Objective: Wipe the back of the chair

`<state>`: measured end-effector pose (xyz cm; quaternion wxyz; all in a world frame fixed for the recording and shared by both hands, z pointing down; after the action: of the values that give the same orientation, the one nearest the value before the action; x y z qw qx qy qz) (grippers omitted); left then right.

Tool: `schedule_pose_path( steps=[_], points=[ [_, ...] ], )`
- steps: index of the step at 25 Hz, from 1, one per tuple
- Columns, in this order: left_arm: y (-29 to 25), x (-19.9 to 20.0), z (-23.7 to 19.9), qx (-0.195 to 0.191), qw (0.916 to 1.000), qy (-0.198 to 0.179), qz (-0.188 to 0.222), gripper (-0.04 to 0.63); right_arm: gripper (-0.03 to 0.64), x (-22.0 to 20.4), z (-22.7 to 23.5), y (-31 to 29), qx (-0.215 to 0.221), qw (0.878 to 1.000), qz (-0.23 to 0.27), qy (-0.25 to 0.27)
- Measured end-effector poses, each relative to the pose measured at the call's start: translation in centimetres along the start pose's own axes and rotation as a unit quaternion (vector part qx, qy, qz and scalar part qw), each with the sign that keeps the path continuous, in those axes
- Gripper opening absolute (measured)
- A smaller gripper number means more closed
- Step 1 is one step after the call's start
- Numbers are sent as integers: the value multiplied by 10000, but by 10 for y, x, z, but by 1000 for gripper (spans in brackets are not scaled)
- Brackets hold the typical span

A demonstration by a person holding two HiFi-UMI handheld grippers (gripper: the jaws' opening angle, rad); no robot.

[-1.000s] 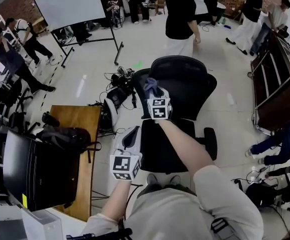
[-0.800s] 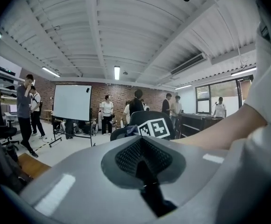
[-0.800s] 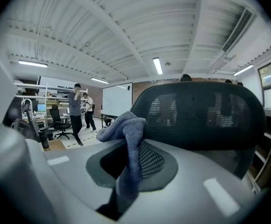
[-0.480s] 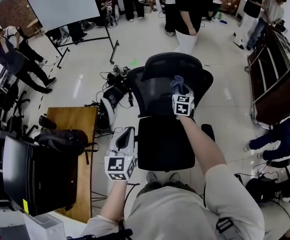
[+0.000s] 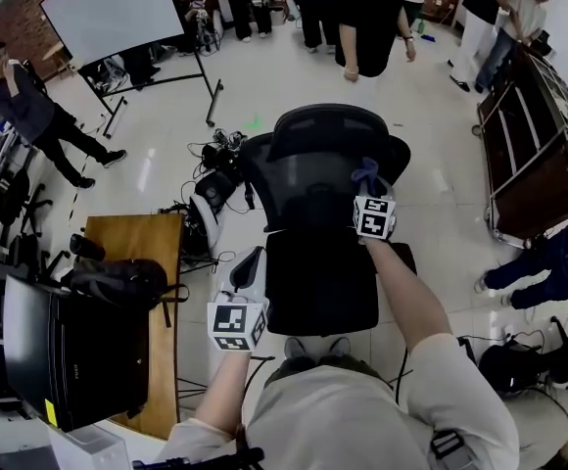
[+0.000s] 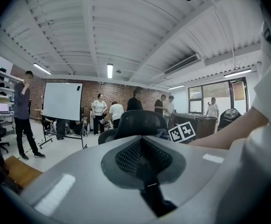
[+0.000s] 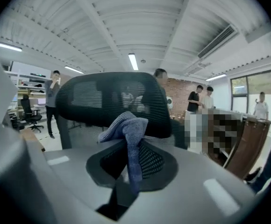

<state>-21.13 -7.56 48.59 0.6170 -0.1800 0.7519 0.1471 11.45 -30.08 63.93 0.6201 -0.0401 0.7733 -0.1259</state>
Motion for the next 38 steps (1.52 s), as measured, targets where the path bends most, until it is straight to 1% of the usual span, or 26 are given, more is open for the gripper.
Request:
schedule_pose_path(
  steps=[2,5,8,10,13,14,16,17,19,22,26,30,33,35,38],
  points=[
    [4,-2,-6,71,10000,28,15,57,48,4,-55,-5,525,9983,104,220],
    [6,-3,-10,175,9998,76,5,58,48,18,-148,-27,1361,9889,270,527],
    [-1,10,-6,264,9996,98,-12,58,48,36,-212,-70,1845,9803,176,690],
    [-6,19,-5,326,9994,80,14,58,48,40,-235,-105,1980,9770,44,795],
    [3,14,-12,437,9990,18,52,58,48,33,-250,-140,1909,9783,-116,795],
    [9,11,-16,496,9988,25,12,58,48,32,-250,-145,1869,9792,-144,771],
    [16,8,-22,709,9970,165,-246,58,48,37,-246,-150,1827,9803,-146,741],
    [16,7,-25,820,9956,247,-367,58,48,38,-241,-151,1816,9805,-140,741],
    [6,6,-28,860,9957,190,-295,58,48,36,-221,-154,1753,9818,-162,719],
    [-17,12,-21,675,9973,45,-291,58,48,27,-170,-155,1501,9862,-238,664],
    [-46,19,-3,440,9984,48,-345,58,48,4,-87,-152,1038,9923,-363,577],
    [-76,16,18,129,9989,77,-445,58,48,-29,17,-136,369,9967,-642,325],
    [-97,14,35,-82,9985,93,-542,58,48,-54,88,-122,-141,9957,-899,157],
    [-109,14,44,-190,9981,90,-579,58,48,-64,123,-115,-374,9943,-994,103],
    [-124,14,56,-344,9977,12,-586,58,48,-73,151,-111,-440,9937,-1028,22]
  ],
)
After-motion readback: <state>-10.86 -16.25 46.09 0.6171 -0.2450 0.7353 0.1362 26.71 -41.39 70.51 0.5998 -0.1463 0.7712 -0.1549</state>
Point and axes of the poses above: the fingertips, and each gripper's own axes: y backward along the fingers, z to its right, x out of its top, the point moved 10 cm from there along y, backward along the fingers, and after that the axes turned 12 degrees about y, right-handed, at the moved point
